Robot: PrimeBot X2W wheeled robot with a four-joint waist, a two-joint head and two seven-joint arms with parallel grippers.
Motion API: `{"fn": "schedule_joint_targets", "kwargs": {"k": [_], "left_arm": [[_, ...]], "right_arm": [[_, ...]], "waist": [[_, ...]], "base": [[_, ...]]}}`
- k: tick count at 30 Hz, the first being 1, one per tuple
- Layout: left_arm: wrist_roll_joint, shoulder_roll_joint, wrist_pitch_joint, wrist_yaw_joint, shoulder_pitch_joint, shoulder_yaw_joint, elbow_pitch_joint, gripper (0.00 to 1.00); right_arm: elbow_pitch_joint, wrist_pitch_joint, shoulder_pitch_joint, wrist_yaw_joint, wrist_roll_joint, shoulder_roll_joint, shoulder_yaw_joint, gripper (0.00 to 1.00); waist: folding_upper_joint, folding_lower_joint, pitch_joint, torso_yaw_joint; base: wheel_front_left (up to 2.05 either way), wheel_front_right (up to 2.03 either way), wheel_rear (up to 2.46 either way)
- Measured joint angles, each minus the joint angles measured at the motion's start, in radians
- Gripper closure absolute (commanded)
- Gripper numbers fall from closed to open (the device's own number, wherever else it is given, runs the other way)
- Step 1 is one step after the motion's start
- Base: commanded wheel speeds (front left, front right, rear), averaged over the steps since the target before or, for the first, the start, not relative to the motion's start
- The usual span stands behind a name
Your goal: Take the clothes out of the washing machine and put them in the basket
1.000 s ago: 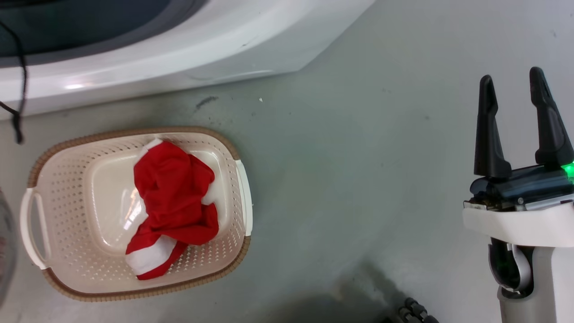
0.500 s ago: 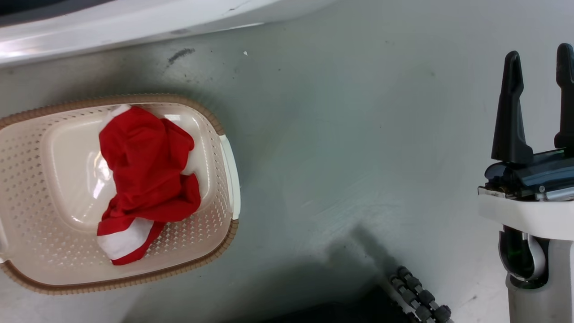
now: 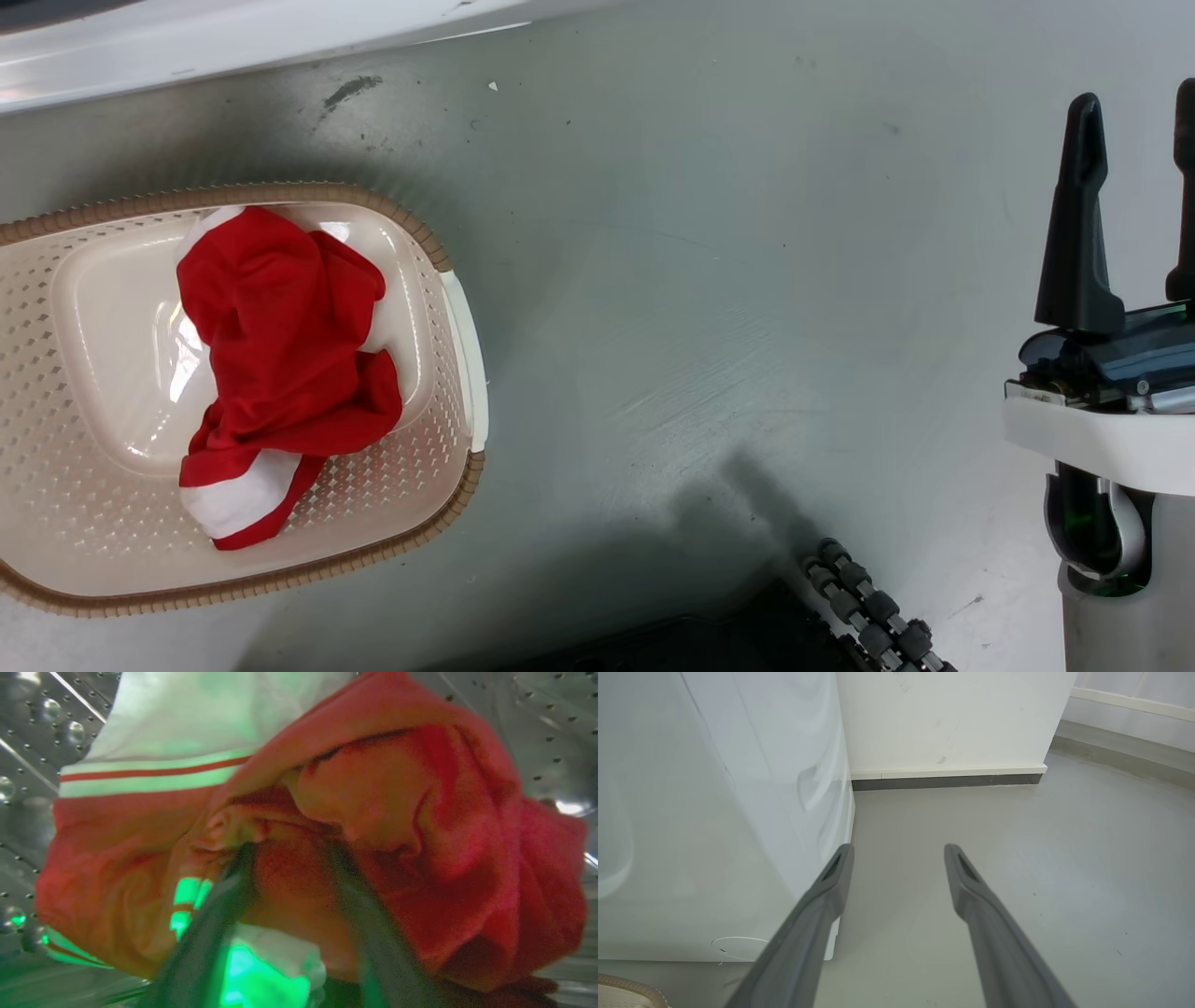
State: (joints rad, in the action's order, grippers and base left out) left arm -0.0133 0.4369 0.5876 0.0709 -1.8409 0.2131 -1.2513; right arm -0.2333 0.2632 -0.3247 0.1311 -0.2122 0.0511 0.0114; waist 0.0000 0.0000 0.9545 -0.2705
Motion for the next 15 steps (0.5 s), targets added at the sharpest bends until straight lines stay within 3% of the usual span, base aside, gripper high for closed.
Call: {"fn": "schedule_joint_targets", "kwargs": {"k": [5,15], "left_arm": [[-0.011,0.003,-0.008,0.012,-0.004,0.005,-0.002,1.0],[-0.019,0.015,-0.233,0.035,0.057,0.037,0.008,1.0]], "right_arm": [[-0.002,0.0,-0.002,0.0,0.0,0.0,0.007,0.0],[0.01,0.0,-0.006,0.0,0.011,0.0,0.004,0.0]], "waist": [[0.0,-0.0001,0.006,0.003],[0.0,0.0001,-0.041,0.016]], "base": [[0.0,0.0,0.0],[0.0,0.0,0.0]]}}
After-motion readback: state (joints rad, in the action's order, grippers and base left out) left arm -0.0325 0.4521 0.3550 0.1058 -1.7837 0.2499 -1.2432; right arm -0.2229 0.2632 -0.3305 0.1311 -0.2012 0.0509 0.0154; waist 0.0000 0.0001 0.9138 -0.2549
